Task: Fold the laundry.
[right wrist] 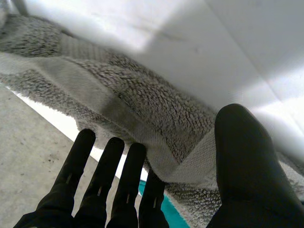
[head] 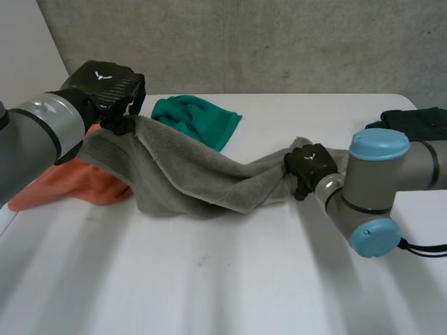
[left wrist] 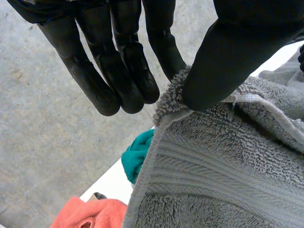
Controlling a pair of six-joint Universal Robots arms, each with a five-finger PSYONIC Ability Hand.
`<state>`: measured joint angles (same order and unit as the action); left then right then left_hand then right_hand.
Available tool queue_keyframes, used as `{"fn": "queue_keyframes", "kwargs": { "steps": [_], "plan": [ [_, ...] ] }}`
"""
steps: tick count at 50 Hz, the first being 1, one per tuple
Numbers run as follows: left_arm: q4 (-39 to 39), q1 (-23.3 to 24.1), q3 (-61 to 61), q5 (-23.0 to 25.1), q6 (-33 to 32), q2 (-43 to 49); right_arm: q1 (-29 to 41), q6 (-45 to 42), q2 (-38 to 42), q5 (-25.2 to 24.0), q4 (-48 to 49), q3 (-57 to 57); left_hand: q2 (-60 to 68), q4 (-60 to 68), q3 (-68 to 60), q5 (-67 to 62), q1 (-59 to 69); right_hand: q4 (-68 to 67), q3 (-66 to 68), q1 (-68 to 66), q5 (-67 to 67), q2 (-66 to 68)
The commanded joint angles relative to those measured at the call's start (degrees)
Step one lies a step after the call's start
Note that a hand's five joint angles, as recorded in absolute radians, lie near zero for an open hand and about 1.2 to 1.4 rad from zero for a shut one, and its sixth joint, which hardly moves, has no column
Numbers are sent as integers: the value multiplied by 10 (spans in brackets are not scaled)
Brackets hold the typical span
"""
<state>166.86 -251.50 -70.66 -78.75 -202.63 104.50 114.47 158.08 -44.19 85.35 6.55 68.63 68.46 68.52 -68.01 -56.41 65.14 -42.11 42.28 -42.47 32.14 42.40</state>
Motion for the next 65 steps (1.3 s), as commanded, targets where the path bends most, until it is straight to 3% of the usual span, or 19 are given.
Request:
{"fn": "queue_keyframes", "kwargs": {
  "steps": [1,6,10,17,21,24,27,34,37,40,43,47,53,59,65],
  "plan": [
    [-8,-5,17,-11,1,20,7,0,49,19,-41,-63,115,115,-120,-136,149,-379,377,-375,379,376],
    [-20,-6,20,-22,2,25,-13,0,-1,28,-105,-41,115,115,-120,-136,149,-379,377,-375,379,376],
    [-37,-7,10,-26,0,20,-53,-28,-104,20,-174,4,115,115,-120,-136,149,-379,377,-375,379,376],
    [-108,-18,-40,-15,-64,1,-168,-237,-270,-19,-409,81,115,115,-120,-136,149,-379,377,-375,379,376],
    [-140,-15,-70,-7,-128,5,-202,-338,-285,-34,-484,105,115,115,-120,-136,149,-379,377,-375,379,376],
    [-139,-17,-77,-6,-153,14,-210,-362,-269,-34,-495,106,115,115,-120,-136,149,-379,377,-375,379,376],
    [-108,-19,-62,-10,-169,40,-214,-335,-244,-30,-477,70,115,115,-120,-136,149,-379,377,-375,379,376],
    [30,-11,100,-29,-140,76,-223,-120,-215,-29,-322,-105,115,115,-120,-136,149,-379,377,-375,379,376],
    [109,4,183,-32,-99,72,-225,-8,-223,-30,-212,-158,115,115,-120,-136,149,-379,377,-375,379,376],
    [205,21,251,-40,-47,51,-227,122,-258,-22,-40,-165,115,115,-120,-136,149,-379,377,-375,379,376],
    [255,25,268,-54,-23,38,-225,186,-286,-6,64,-146,115,115,-120,-136,149,-379,377,-375,379,376],
    [256,22,271,-72,-26,33,-231,187,-297,-3,76,-120,115,115,-120,-136,149,-379,377,-375,379,376],
    [205,9,197,-97,-35,25,-233,171,-295,-40,1,-70,115,115,-120,-136,149,-379,377,-375,379,376],
    [192,-2,15,-90,-29,-17,-248,128,-290,-99,-72,10,115,115,-120,-136,149,-379,377,-375,379,376],
    [250,14,-168,-55,-29,-6,-260,54,-258,-140,-89,149,115,115,-120,-136,149,-379,377,-375,379,376]
  ]
}}
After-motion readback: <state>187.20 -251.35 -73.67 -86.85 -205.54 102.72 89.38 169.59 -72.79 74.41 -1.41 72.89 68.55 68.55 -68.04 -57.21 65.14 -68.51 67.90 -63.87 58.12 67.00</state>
